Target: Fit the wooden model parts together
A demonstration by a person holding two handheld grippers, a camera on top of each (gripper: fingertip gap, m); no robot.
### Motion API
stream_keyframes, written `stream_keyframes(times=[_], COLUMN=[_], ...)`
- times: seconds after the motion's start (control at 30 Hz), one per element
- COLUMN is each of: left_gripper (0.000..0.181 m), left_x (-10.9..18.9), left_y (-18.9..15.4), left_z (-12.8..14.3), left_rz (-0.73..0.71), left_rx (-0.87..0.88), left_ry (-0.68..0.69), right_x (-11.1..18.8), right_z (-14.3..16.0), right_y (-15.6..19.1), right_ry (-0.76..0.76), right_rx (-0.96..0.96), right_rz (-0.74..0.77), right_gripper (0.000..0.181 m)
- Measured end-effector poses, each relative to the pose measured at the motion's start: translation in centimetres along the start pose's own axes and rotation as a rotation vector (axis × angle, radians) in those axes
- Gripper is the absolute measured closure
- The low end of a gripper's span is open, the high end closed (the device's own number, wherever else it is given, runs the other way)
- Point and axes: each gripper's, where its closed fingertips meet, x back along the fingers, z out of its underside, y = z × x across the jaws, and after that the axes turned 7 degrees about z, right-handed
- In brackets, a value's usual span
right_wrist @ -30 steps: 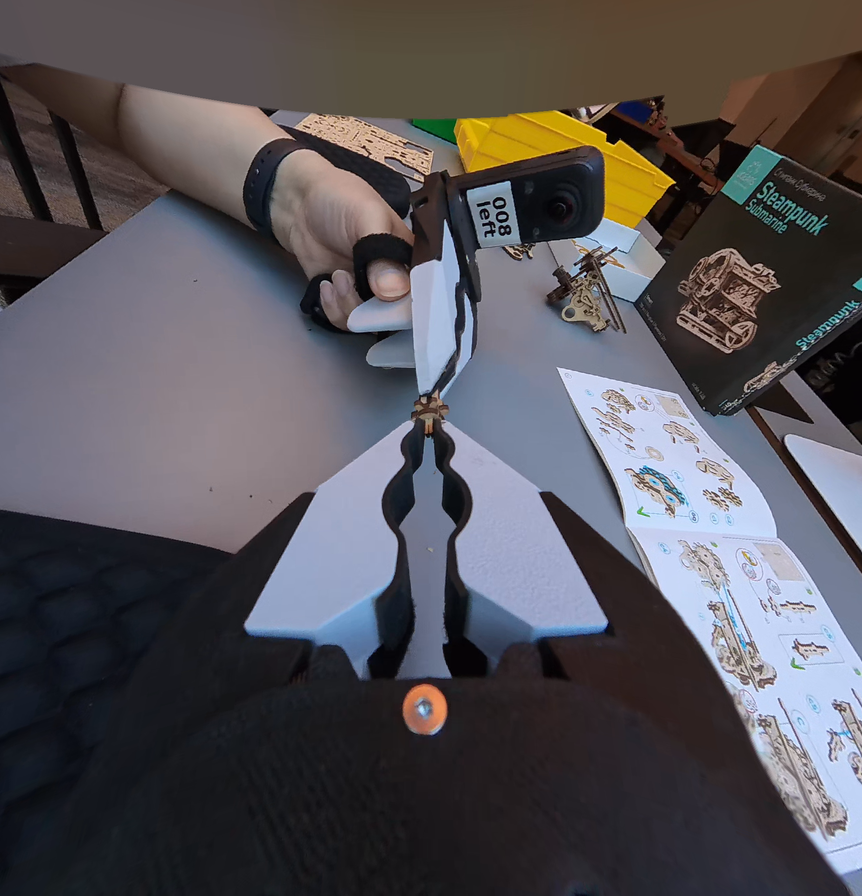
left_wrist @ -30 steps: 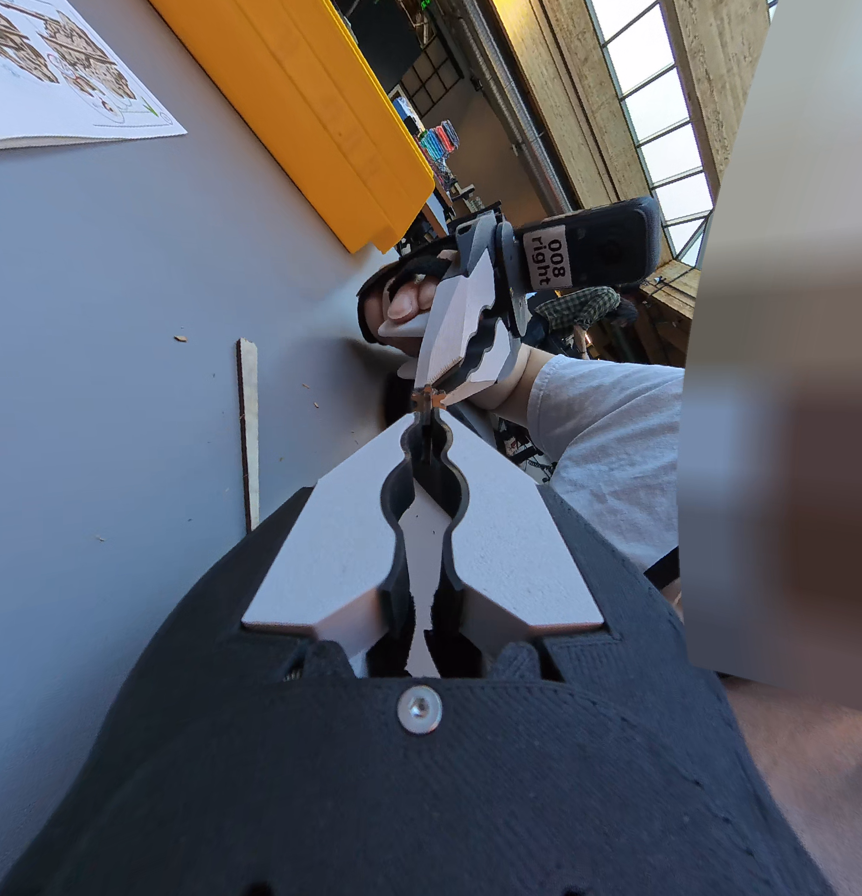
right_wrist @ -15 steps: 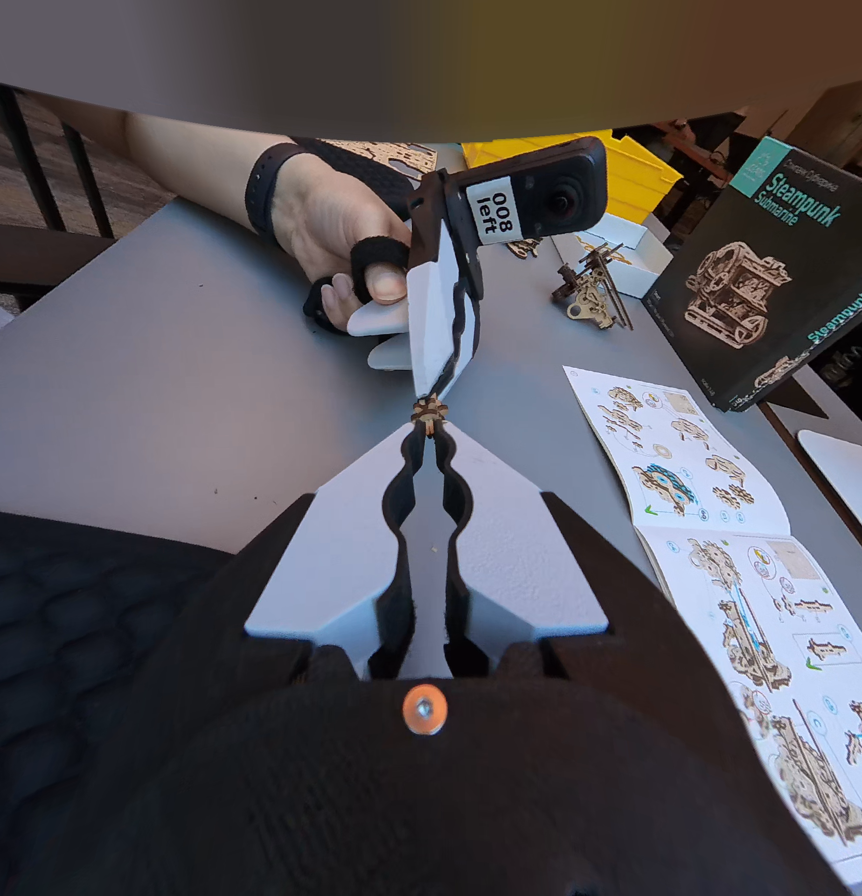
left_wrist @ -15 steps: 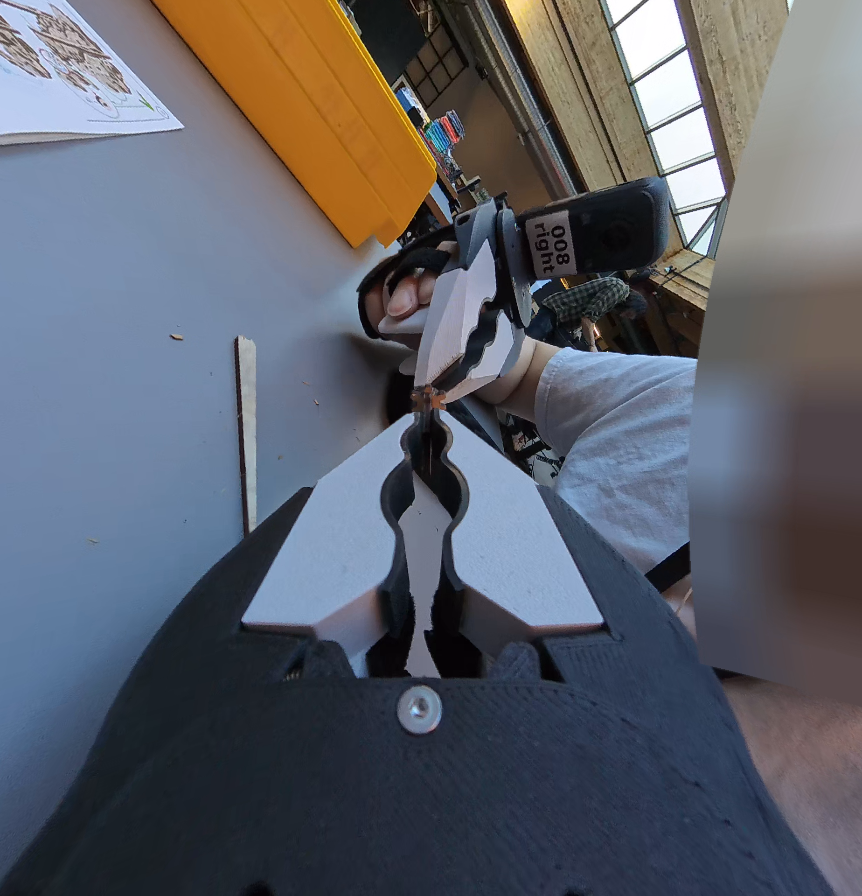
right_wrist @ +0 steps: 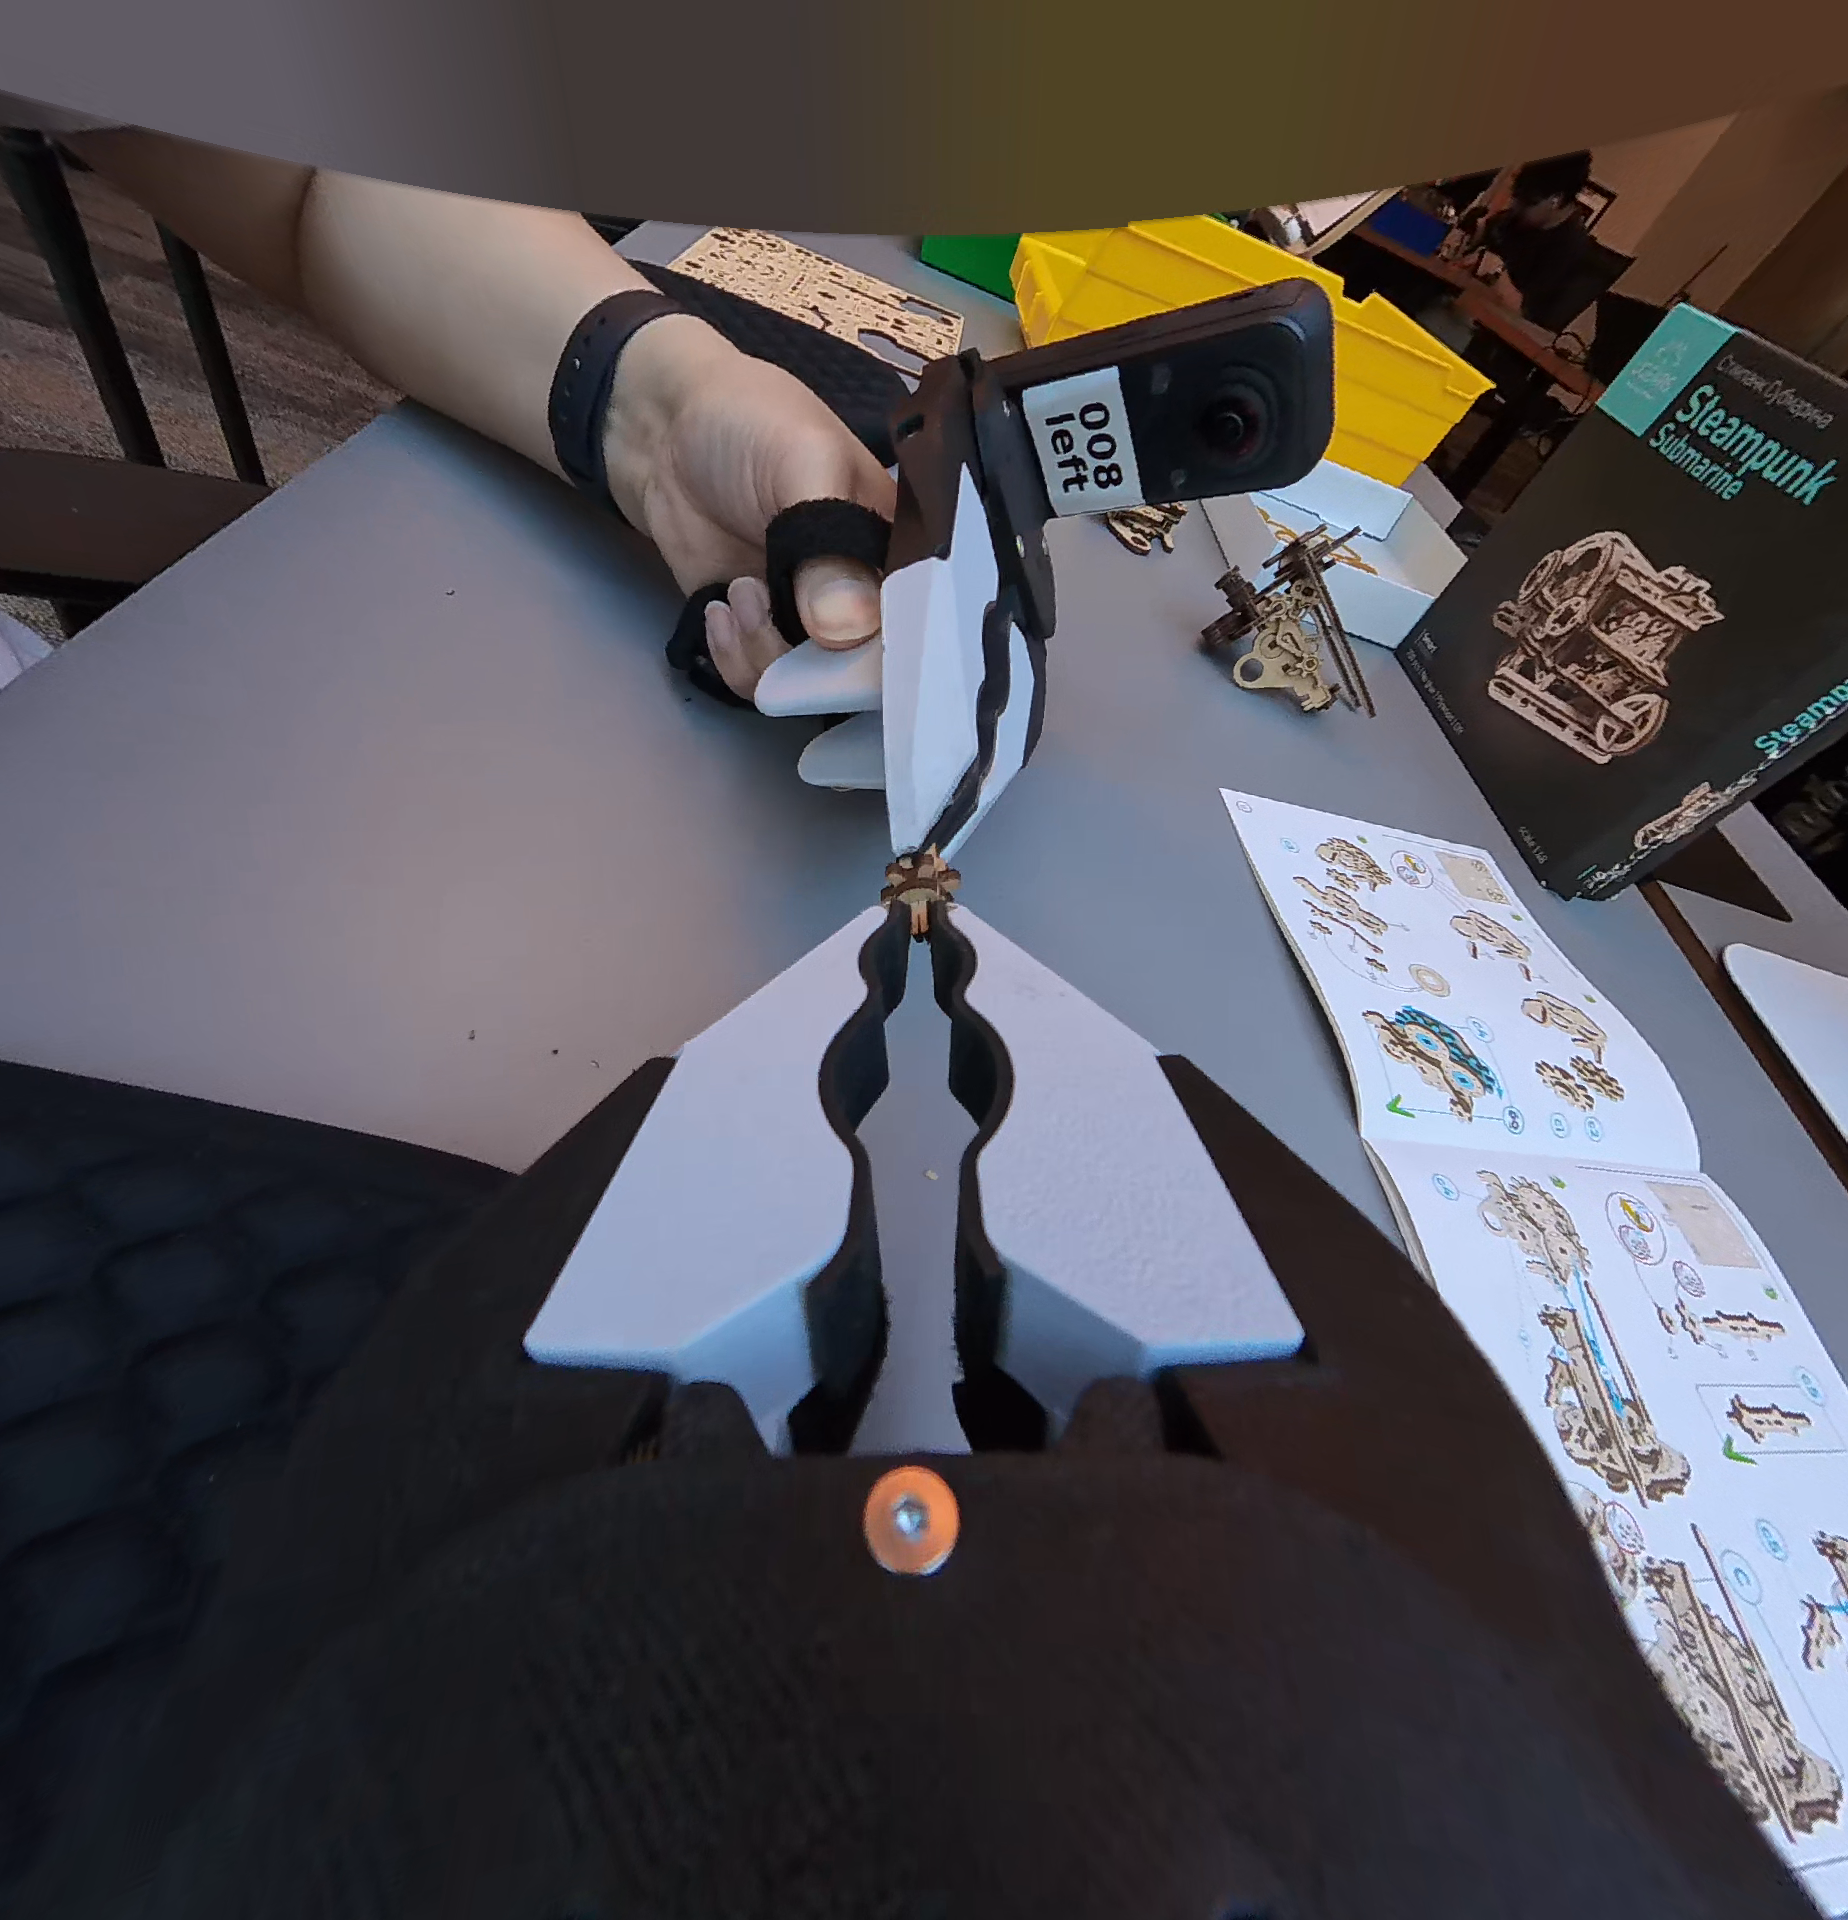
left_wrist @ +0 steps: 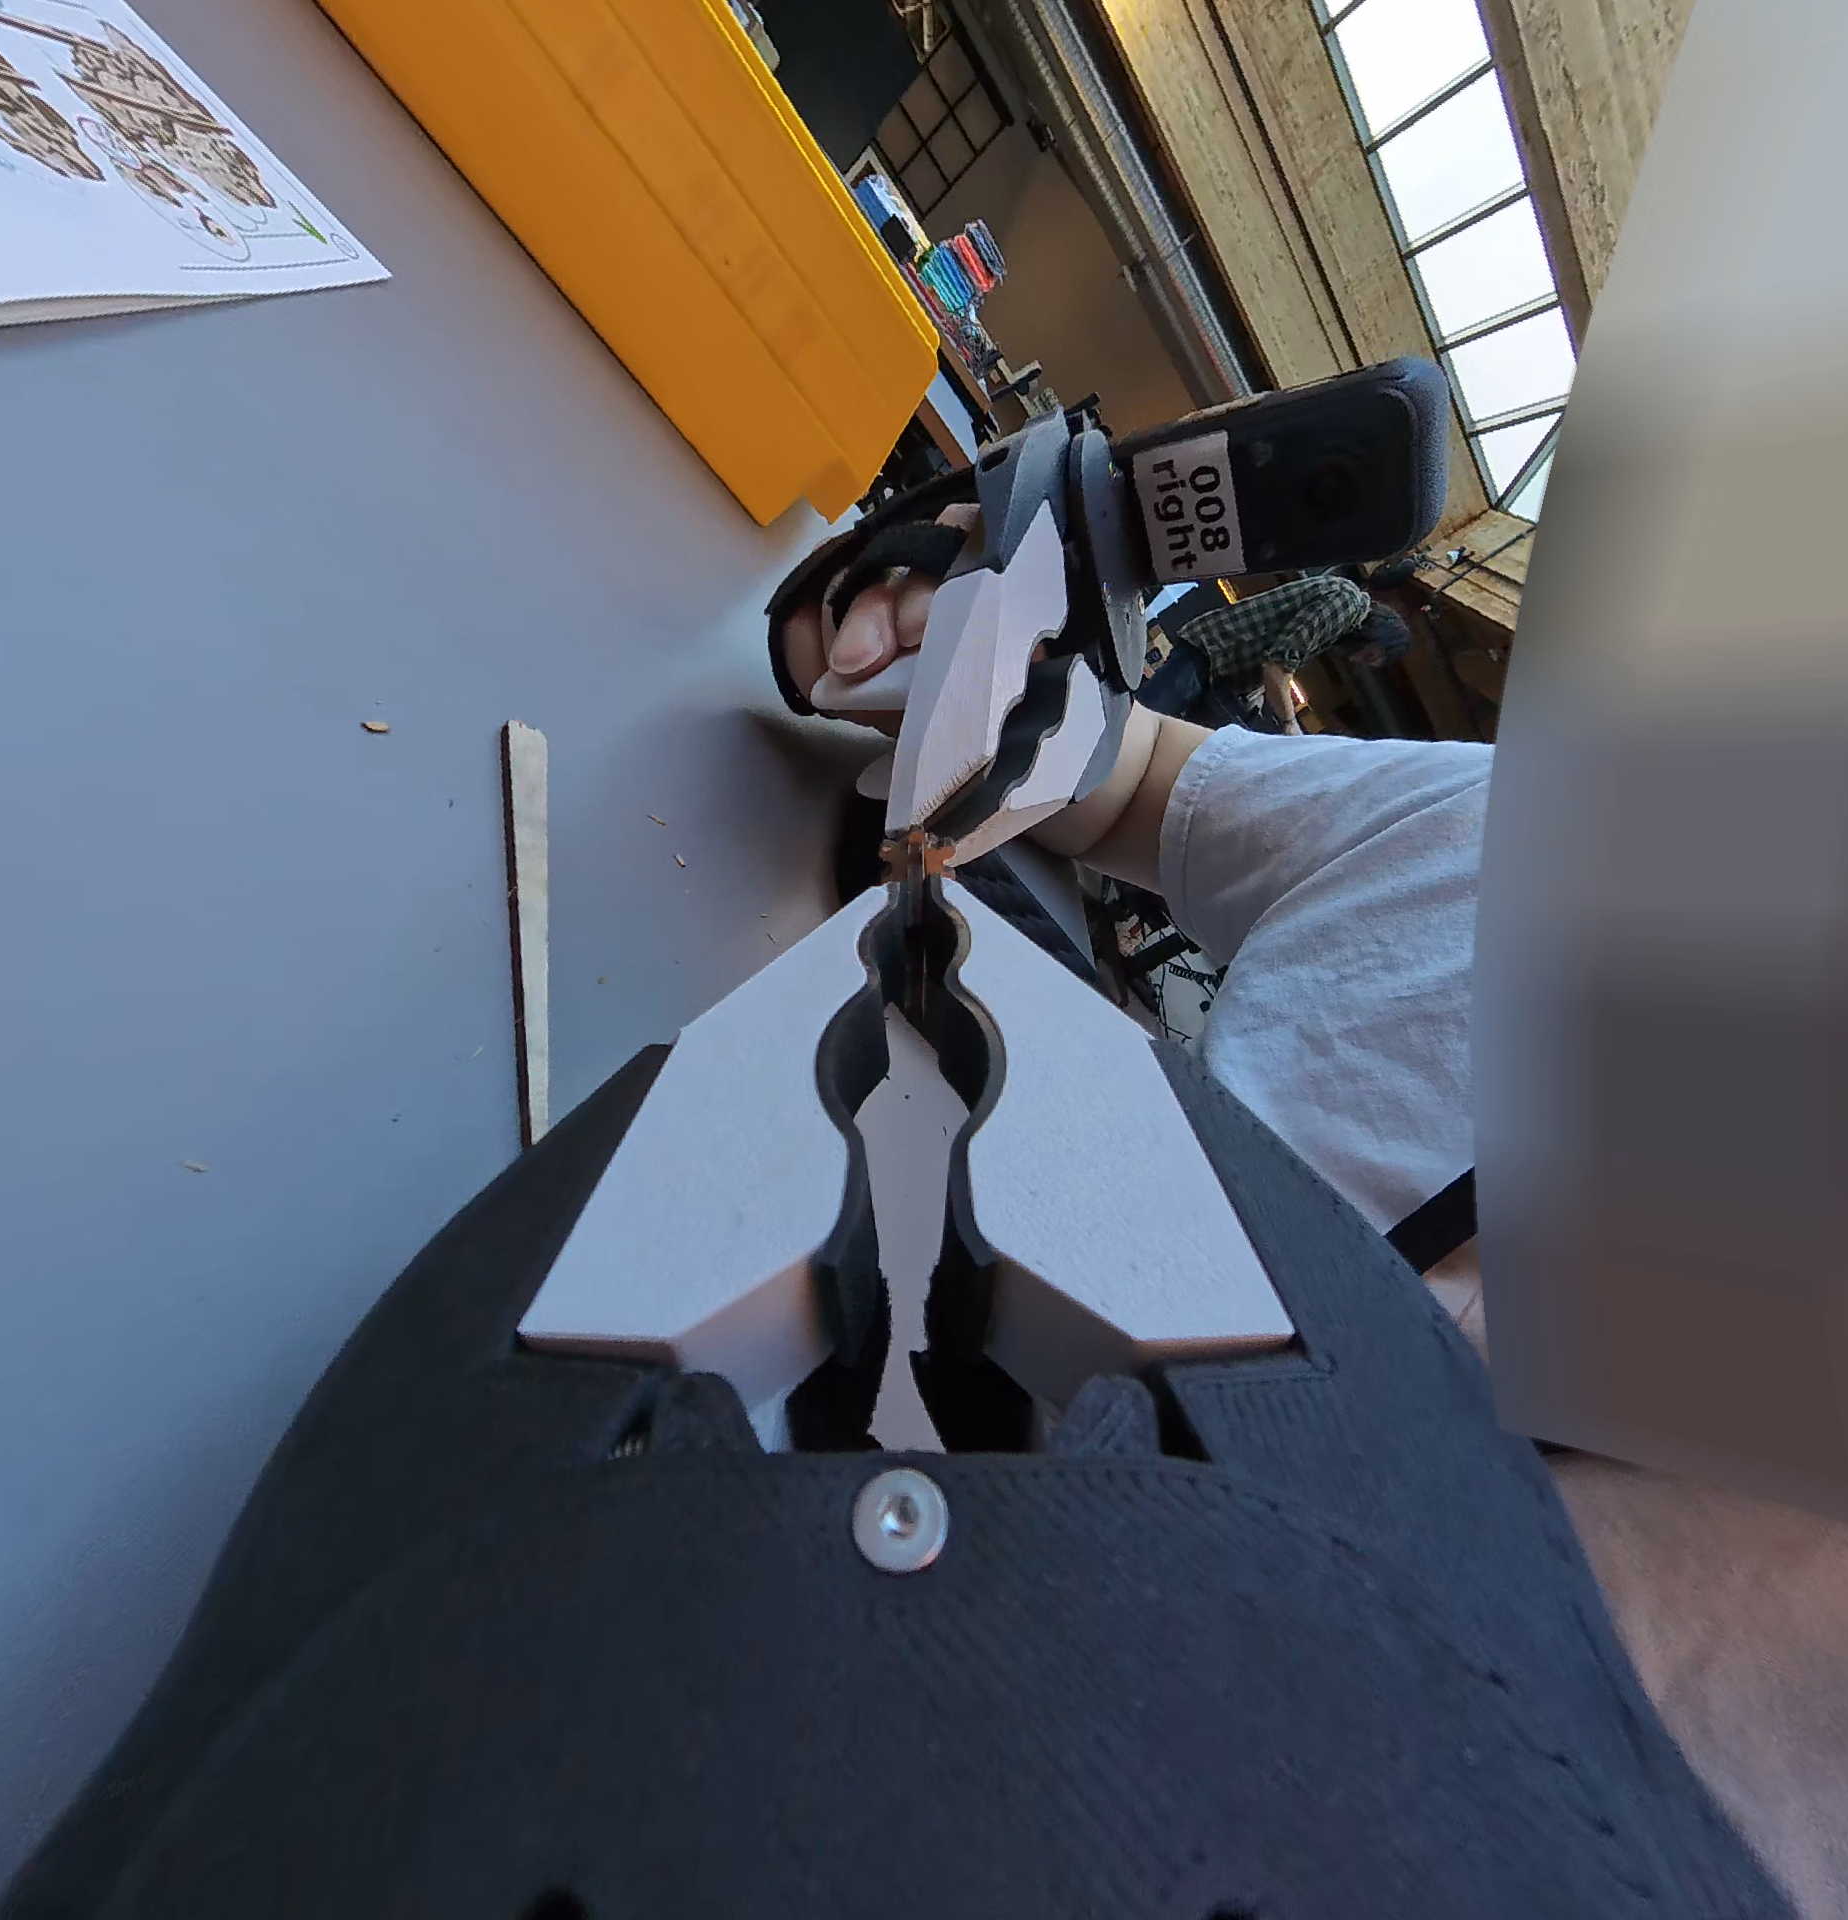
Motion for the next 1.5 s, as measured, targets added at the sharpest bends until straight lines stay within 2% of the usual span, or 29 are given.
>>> stream_keyframes(times=[0.5, 0.87, 1.1, 1.5], left_gripper=[0.181, 0.181, 0.181, 0.181], left_x=[-0.38, 0.24, -0.2, -0.23], left_y=[-0.01, 0.37, 0.14, 0.34], left_z=[0.63, -0.29, 0.33, 0.48], left_rz=[-0.006, -0.029, -0.021, -0.041], left_rx=[-0.007, 0.0, -0.013, -0.019], left_ry=[0.045, -0.025, 0.023, 0.033], right_x=[0.12, -0.48, -0.14, -0.26], right_z=[0.21, 0.18, 0.24, 0.4], right_y=[0.55, -0.29, 0.31, 0.47], right_ry=[0.044, 0.03, 0.035, 0.071], right_rx=[0.066, -0.028, 0.035, 0.03], right_rz=[-0.071, 0.057, -0.032, -0.026], right_gripper=[0.181, 0.181, 0.181, 0.181])
